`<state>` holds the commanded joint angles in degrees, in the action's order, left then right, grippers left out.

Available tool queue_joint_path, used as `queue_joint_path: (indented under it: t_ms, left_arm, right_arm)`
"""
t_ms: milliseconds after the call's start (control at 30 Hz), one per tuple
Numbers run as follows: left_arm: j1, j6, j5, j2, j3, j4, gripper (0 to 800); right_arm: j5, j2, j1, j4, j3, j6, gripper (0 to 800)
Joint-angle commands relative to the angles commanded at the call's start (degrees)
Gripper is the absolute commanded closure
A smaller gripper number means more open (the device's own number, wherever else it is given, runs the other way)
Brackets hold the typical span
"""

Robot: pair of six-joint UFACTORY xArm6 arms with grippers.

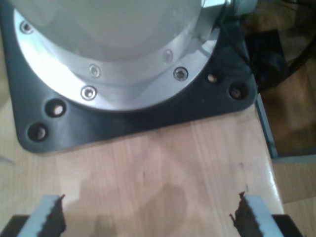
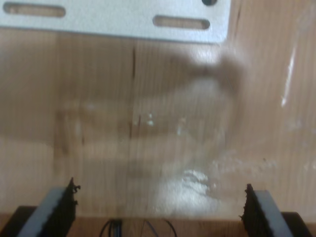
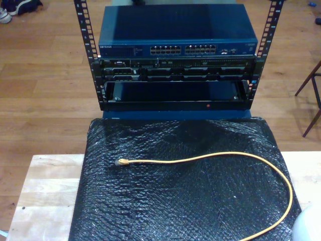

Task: Grab the cable and plug it in

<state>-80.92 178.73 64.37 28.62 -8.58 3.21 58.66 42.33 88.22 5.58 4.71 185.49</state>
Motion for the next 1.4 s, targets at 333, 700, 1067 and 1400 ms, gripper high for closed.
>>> queue_joint_path:
  t_ms: [333,700,1067,1400]
  left_arm:
    - [0.26,0.53,14.77,0.18,-9.67,-0.18,0]
    - [6.33,6.86,22.07,0.18,-17.58,-5.8,0]
    - [23.12,24.7,25.93,0.0,-23.12,-7.47,0]
    - [30.51,31.21,26.29,-0.26,-23.3,-11.25,0]
  right_arm:
    - [15.12,-0.44,-0.18,0.35,13.45,-7.56,0]
    - [20.66,-5.71,-8.7,0.53,23.74,-22.24,0]
    - [21.01,-15.12,-22.51,3.16,34.73,-43.43,1]
    - [27.69,-17.76,-27.16,12.13,41.05,-51.87,2]
